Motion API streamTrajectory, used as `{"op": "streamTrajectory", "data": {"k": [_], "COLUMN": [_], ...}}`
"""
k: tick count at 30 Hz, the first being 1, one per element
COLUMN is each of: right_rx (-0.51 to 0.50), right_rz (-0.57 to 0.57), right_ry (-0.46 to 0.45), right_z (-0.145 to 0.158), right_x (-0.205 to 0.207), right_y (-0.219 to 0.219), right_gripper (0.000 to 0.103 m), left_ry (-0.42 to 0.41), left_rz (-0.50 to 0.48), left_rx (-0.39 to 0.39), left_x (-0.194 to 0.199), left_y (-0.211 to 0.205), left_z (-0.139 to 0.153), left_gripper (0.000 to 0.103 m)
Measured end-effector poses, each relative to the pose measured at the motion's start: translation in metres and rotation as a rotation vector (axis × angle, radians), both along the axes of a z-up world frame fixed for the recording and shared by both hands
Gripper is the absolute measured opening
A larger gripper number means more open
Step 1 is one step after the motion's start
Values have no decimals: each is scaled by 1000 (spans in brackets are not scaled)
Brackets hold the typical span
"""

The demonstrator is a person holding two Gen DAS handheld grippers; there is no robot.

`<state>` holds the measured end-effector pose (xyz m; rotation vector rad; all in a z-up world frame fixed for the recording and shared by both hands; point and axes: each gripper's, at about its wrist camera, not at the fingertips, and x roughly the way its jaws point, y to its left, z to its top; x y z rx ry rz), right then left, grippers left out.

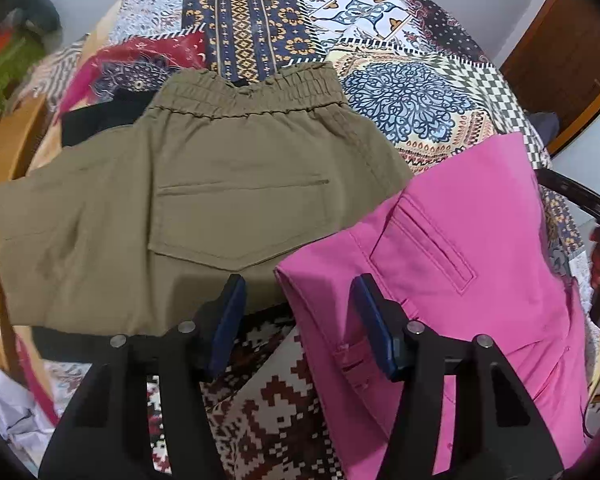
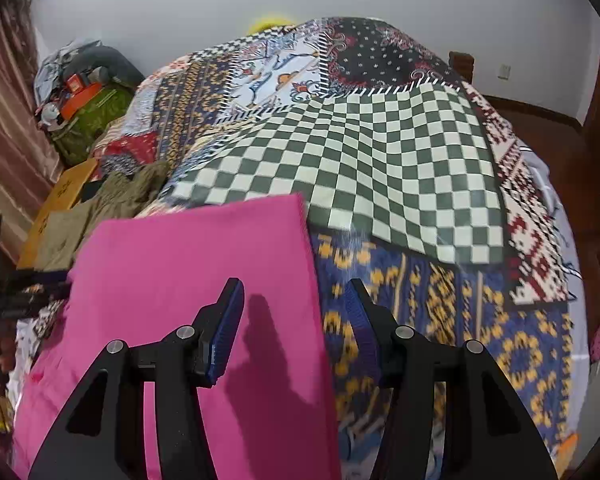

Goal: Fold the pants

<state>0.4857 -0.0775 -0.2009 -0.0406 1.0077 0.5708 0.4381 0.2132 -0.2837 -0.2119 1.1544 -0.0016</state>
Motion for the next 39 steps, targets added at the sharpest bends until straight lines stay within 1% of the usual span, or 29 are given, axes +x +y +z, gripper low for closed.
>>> {"op": "streamTrajectory", "data": {"k": [3, 4, 5, 7, 8, 10, 11, 12, 13, 14, 18, 20, 25, 28, 31, 35, 39], "right_rx": [17, 30, 43, 58, 61, 63, 60, 57, 52, 47, 32, 52, 110, 128, 129, 135, 109], "right_rz": [-8, -11, -13, -16, -18, -23, -27, -29, -31, -28, -24, -36, -48, -42, -34, -24, -5], "right_ry": [18, 22, 24, 14, 6, -7, -19, -26, -34, -33, -56, -85, -164, -246, -312, -346, -351], "right_z": [-8, -9, -11, -10, -10, -10, -10, -9, -7, -7, 4, 16, 69, 114, 149, 173, 174], "right_x": [15, 19, 22, 24, 25, 27, 26, 27, 26, 28, 26, 24, 16, 2, -16, -43, -71], "right_y": [7, 9, 12, 16, 19, 22, 24, 25, 26, 28, 30, 26, 12, 6, 1, -10, -19], "right_gripper": [49, 49, 49, 49, 49, 45, 36, 25, 18, 7, 3, 3, 3, 3, 3, 3, 3], "left_ry": [-8, -13, -20, -31, -38, -54, -58, -63, -67, -69, -96, -133, -249, -316, -350, -364, -349], "left_rz": [4, 2, 5, 32, 41, 51, 54, 56, 55, 52, 46, 48, 62, 56, 43, 16, -12], "left_rx": [-47, -66, -84, -72, -61, -25, -16, -5, 9, 18, 63, 84, 126, 150, 156, 177, 185], "left_x": [3, 3, 2, 1, 0, -2, -1, -2, -2, -2, -3, -5, -16, -23, -31, -51, -71], "left_y": [3, 4, 4, 1, 0, -5, -6, -7, -9, -8, -9, -8, -10, -17, -24, -36, -46], "left_z": [-2, -2, -2, -1, 0, 2, 3, 4, 5, 7, 24, 43, 101, 135, 156, 169, 165], "left_gripper": [51, 44, 40, 37, 31, 18, 15, 13, 12, 11, 10, 10, 10, 10, 10, 9, 9]}}
